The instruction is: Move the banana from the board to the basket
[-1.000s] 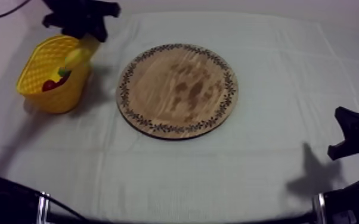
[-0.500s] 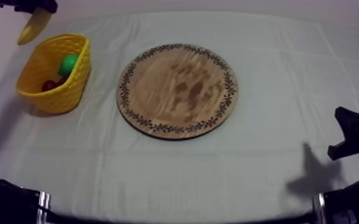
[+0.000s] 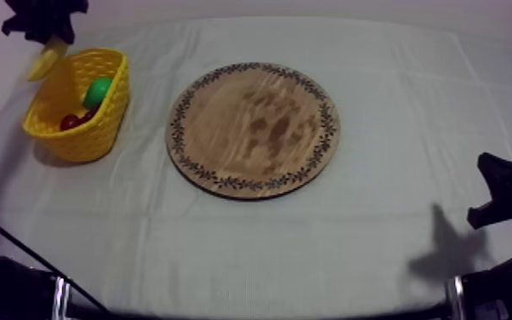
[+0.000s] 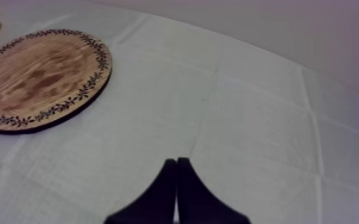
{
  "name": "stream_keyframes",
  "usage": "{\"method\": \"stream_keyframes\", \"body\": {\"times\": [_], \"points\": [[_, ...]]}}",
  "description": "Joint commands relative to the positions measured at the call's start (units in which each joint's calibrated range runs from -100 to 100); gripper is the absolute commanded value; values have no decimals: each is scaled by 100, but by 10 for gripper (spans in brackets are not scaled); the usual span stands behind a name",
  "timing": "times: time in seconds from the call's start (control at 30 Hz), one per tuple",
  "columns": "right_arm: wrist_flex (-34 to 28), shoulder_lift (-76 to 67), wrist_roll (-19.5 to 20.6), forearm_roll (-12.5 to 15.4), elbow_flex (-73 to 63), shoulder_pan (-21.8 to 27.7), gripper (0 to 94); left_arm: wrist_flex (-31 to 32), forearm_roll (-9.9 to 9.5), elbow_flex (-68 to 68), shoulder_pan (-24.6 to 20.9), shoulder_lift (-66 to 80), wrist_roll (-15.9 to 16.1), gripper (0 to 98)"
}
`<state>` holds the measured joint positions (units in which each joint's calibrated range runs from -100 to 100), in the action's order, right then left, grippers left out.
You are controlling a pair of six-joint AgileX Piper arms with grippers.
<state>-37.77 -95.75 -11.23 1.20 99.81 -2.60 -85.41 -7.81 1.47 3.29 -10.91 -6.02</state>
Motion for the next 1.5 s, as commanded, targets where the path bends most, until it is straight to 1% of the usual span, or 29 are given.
{"method": "stream_keyframes", "body": {"times": [0.0,0.37,0.77,0.87,0.93,1.1,1.2,1.33,1.47], "points": [[3,0,2,-1,-3,0,3,59,-17,126,-6,-152,-10,184],[3,0,2,-1,-3,0,3,594,-156,753,-21,-637,-93,172],[3,0,2,-1,-3,0,3,837,-178,1081,-28,-788,-101,166],[3,0,2,-1,-3,0,3,866,-180,1116,-29,-765,-79,185],[3,0,2,-1,-3,0,3,876,-189,1126,-25,-736,-84,232],[3,0,2,-1,-3,0,3,981,-255,1122,-34,-651,-238,529],[3,0,2,-1,-3,0,3,1135,-260,1109,-65,-594,-237,648],[3,0,2,-1,-3,0,3,1339,-287,1110,-87,-544,-245,717],[3,0,2,-1,-3,0,3,1400,-313,1105,-90,-519,-238,739]]}}
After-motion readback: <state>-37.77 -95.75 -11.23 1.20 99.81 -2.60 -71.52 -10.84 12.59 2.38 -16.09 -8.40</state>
